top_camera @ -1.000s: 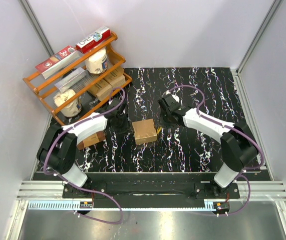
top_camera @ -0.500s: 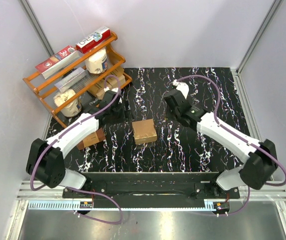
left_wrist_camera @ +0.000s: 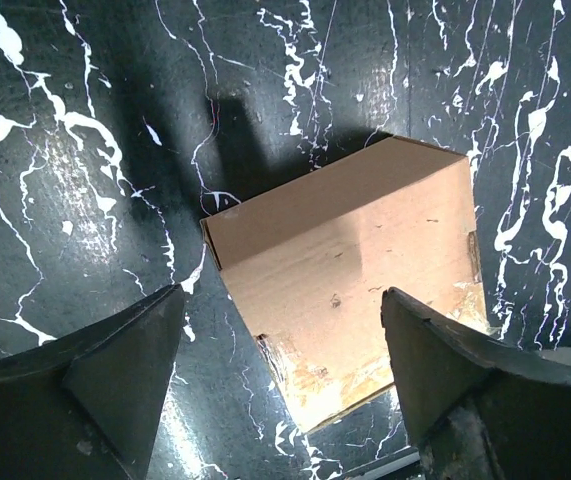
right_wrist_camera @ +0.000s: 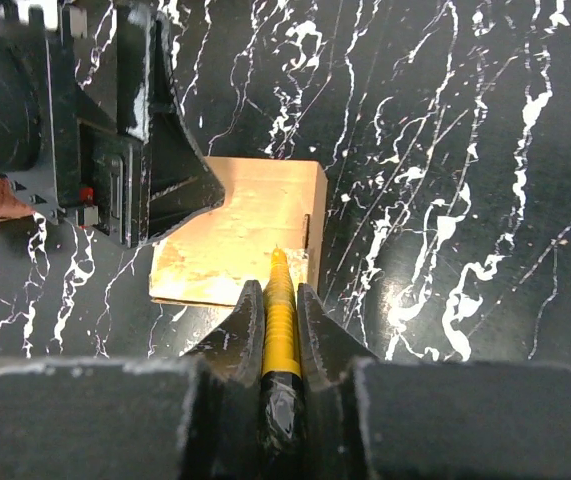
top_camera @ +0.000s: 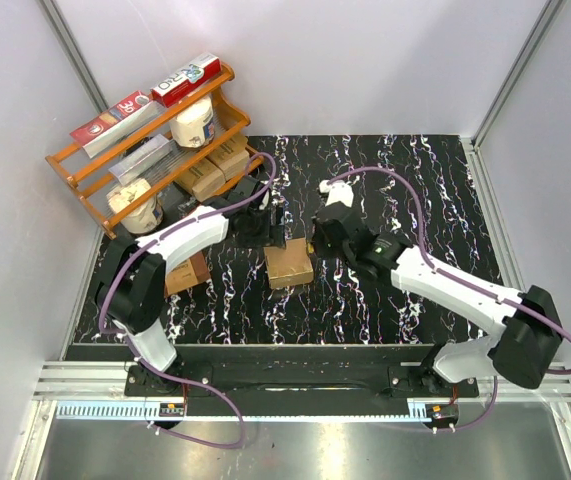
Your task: Unpack the express box
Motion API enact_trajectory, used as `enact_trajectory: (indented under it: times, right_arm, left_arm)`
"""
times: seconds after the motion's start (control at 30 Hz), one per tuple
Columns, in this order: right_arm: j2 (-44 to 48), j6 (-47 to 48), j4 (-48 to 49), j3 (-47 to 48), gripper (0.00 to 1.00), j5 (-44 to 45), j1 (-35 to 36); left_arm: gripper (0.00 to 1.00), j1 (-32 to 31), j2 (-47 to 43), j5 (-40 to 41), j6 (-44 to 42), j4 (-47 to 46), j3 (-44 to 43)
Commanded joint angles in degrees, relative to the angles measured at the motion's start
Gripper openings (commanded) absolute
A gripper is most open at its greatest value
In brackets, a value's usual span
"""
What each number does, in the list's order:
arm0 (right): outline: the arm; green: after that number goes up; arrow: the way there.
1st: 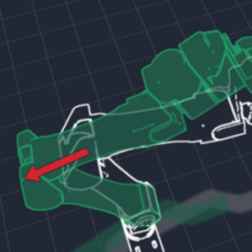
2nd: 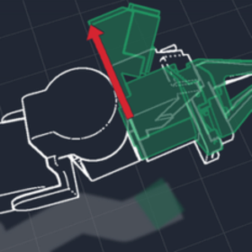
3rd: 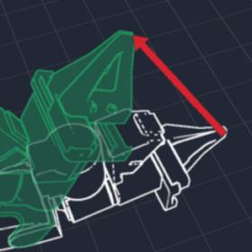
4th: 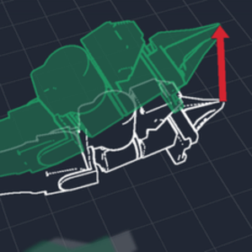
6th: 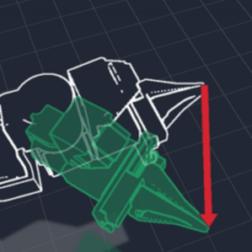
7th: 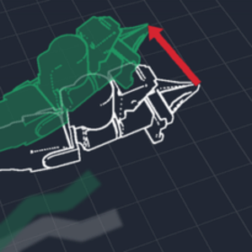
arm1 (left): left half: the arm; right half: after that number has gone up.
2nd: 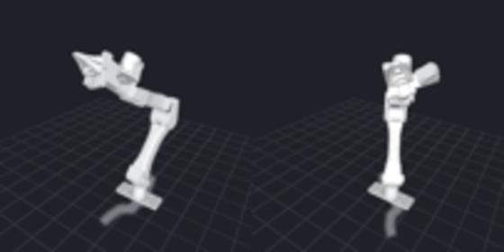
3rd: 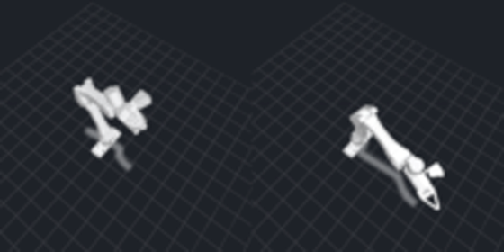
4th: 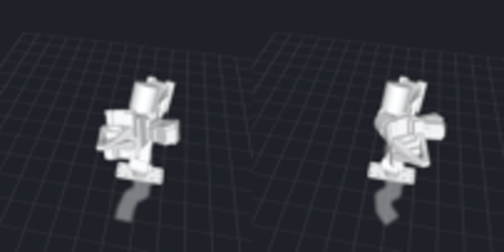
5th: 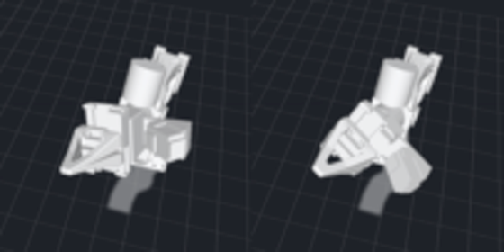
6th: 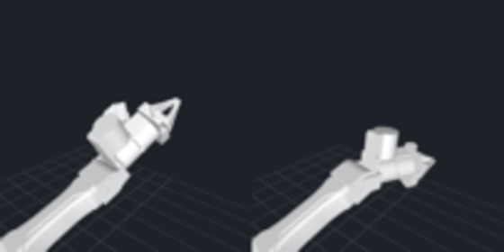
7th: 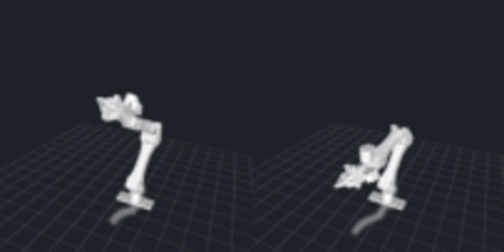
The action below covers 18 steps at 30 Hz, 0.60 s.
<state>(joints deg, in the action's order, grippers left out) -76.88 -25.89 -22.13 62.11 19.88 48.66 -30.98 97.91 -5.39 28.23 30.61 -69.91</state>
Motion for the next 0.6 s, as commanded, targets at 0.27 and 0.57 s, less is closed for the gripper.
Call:
enact_trajectory:
  times: [0.27,0.57]
  right_arm:
    - [-6.3,0.1,4.0,0.8,0.0,6.8,2.9]
    - [-6.3,0.0,3.7,1.3,0.0,7.8,3.0]
  left_arm:
    - [0.85,0.2,2.5,-0.7,-6.6,0.5,-4.6]
    - [0.84,0.5,3.1,-1.4,-6.1,0.4,-4.7]
